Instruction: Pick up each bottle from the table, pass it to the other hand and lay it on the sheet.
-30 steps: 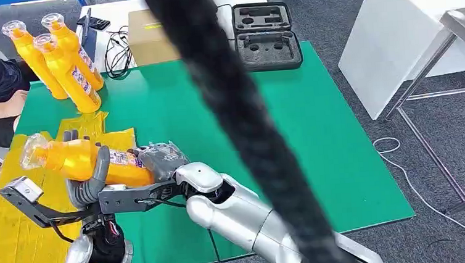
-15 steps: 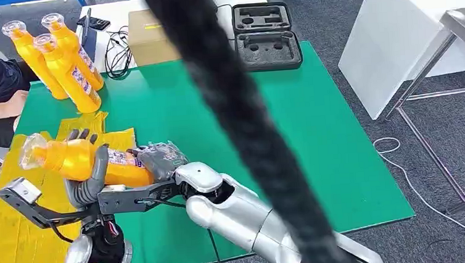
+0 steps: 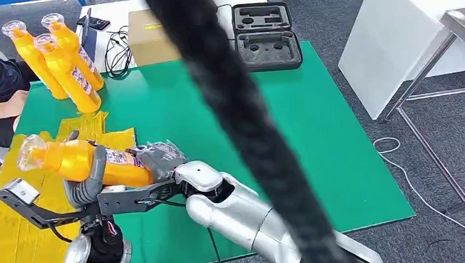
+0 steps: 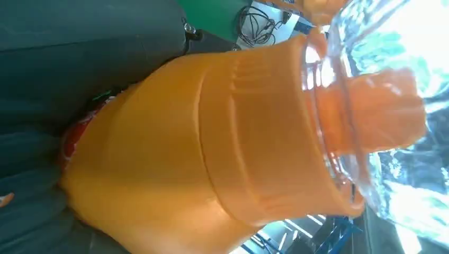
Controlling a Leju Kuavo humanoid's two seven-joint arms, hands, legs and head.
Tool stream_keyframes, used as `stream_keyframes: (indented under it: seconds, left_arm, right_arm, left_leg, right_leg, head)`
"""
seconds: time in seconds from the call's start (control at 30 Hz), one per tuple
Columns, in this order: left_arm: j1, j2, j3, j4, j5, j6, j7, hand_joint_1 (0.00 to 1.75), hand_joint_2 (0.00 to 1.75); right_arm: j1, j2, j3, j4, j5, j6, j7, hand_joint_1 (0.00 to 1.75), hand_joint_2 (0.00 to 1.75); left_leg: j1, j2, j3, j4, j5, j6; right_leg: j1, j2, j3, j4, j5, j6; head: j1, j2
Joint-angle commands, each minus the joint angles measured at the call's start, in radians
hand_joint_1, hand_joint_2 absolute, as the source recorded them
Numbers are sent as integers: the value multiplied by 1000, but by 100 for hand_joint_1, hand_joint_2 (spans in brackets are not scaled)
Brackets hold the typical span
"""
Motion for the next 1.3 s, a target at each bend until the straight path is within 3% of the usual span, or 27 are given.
stream_keyframes:
  seconds: [0.03, 0.07, 0.1, 0.13, 0.37, 0.8, 0.9, 1.17, 1.3]
  left_arm:
    - [-126, -23, 6, 50, 5, -18, 7, 175, 175]
    - [-127, -23, 10, 50, 5, -18, 7, 175, 175]
    - [-127, -23, 11, 49, 6, -19, 8, 175, 175]
    - [-126, -24, 13, 48, 7, -19, 8, 175, 175]
    - [-107, -21, 25, 34, 5, -24, 9, 175, 175]
    - [-95, -15, 34, 16, 3, -27, 9, 175, 175]
    - [-108, 0, 70, 0, -40, 1, -20, 175, 175]
    - [-134, 13, 121, 24, -80, 5, -15, 175, 175]
    - [-208, 74, 179, 124, -157, 63, -39, 175, 175]
  right_arm:
    - [34, -4, -21, 62, 70, -4, -28, 175, 175]
    - [33, -4, -50, 59, 75, -14, -29, 175, 175]
    - [36, -4, -72, 54, 62, -21, -35, 0, 175]
    - [31, -6, -97, 57, 67, -24, -30, 0, 0]
    - [66, -23, -214, -13, 80, -28, -54, 0, 0]
    - [95, -26, -246, -35, 90, -25, -58, 0, 0]
    - [136, -58, -278, -101, 38, 5, -117, 0, 0]
    - [182, -95, -297, -195, -1, 48, -130, 0, 0]
    - [246, -156, -336, -289, -42, 23, -151, 0, 0]
  left_leg:
    - [3, -5, 3, 0, -1, -3]
    - [3, -5, 4, 1, -1, -4]
    - [4, -6, 5, 2, -2, -5]
    - [3, -5, 3, 1, -1, -4]
    - [1, -4, 2, 0, -1, -3]
    - [2, -2, 2, 1, -1, -3]
    - [3, -3, 4, 1, -3, -5]
    - [4, -3, 7, 2, -4, -6]
    - [3, -3, 7, 1, -3, -6]
  right_leg:
    - [3, -7, 5, -1, -2, -1]
    - [3, -8, 7, -1, -3, -1]
    - [4, -9, 8, 0, -4, -1]
    - [3, -7, 6, -1, -2, -1]
    - [1, -5, 4, -1, -2, 0]
    - [2, -4, 4, 0, -2, -1]
    - [3, -5, 7, 0, -3, -1]
    - [4, -6, 10, 0, -5, -1]
    - [3, -6, 9, 0, -3, -1]
  head:
    - [0, 0]
    - [0, 0]
    - [0, 0]
    - [0, 0]
    - [0, 0]
    - [0, 0]
    - [0, 0]
    - [0, 0]
    - [0, 0]
